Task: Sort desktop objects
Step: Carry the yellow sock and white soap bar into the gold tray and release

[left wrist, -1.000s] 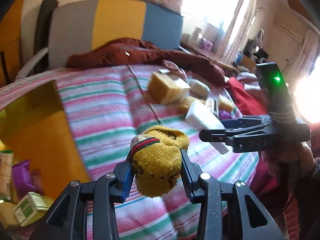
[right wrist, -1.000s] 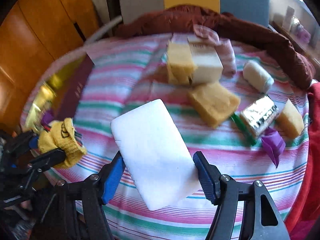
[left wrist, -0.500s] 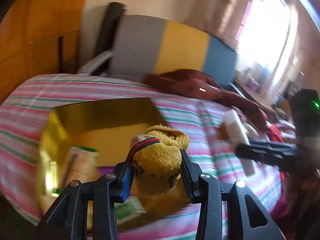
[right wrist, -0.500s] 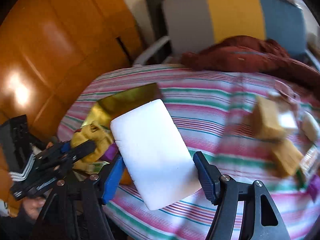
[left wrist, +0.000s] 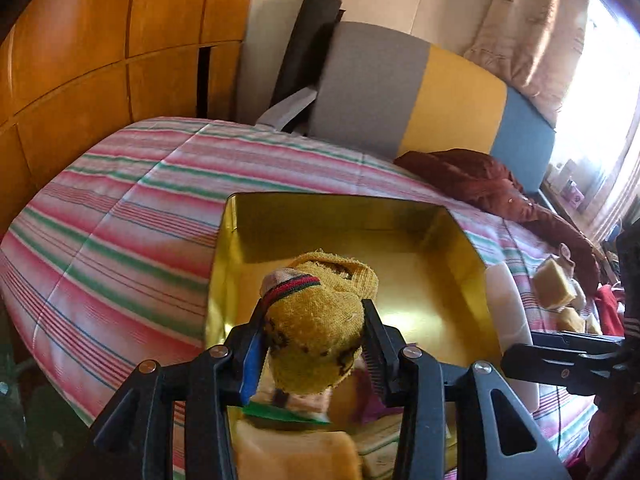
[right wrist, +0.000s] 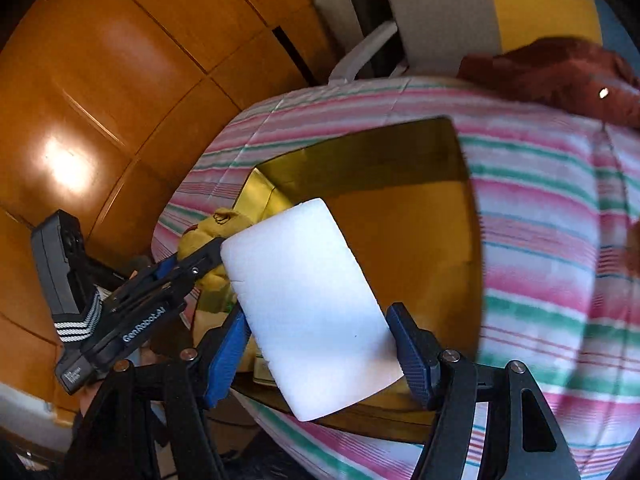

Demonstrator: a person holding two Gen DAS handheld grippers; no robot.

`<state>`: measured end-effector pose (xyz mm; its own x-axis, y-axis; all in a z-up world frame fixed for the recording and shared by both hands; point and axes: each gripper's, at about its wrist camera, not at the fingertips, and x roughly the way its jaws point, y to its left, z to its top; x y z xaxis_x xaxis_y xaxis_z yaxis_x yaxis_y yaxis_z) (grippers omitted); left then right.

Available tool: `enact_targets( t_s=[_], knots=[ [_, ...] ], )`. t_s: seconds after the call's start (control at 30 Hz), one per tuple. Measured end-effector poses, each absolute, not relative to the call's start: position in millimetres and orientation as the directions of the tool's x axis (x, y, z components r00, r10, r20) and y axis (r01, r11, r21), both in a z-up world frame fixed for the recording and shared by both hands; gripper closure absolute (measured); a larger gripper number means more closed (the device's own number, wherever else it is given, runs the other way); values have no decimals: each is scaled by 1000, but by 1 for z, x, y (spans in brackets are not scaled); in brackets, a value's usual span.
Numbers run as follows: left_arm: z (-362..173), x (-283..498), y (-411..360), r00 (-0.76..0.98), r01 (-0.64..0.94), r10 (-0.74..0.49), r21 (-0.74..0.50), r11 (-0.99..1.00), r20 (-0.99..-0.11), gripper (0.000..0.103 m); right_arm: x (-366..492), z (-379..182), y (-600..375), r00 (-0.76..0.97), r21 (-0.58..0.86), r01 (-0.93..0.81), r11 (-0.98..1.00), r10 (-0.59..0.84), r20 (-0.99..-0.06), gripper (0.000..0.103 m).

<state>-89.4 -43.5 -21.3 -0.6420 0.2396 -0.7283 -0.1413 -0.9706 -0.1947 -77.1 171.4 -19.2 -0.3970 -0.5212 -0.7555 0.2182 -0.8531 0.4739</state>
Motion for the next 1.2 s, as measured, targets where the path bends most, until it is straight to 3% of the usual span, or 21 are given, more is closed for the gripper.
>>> enact_targets(
  t_s=[0.23, 0.5, 0.63, 0.7, 0.9, 1.2],
  knots=[
    [-33, -93, -56, -626, -107, 238, -220, -969, -742, 46, -100, -36, 159, -360, 552, 151, -820, -566, -742, 33],
    [-29, -80, -73, -645, -49, 232, -263, -963, -728, 45, -108, -50, 147, -314, 674, 94, -733, -664, -679, 25],
    [-36, -76, -72, -624, -68, 257, -277, -959, -738, 46, -106, -56, 146, -305, 716, 74, -694, -699, -647, 10],
    [-40, -73, -67, -609, -85, 278, -287, -954, -743, 47, -105, -58, 146, -305, 742, 63, -667, -721, -622, 10],
    [-41, -61, -63, -605, -75, 297, -318, -945, -739, 46, -94, -56, 152, -323, 729, 68, -681, -706, -630, 10],
    [-23, -44, -52, -647, -60, 207, -221, -973, -734, 45, -72, -42, 166, -413, 582, 112, -805, -570, -710, 4]
  ],
)
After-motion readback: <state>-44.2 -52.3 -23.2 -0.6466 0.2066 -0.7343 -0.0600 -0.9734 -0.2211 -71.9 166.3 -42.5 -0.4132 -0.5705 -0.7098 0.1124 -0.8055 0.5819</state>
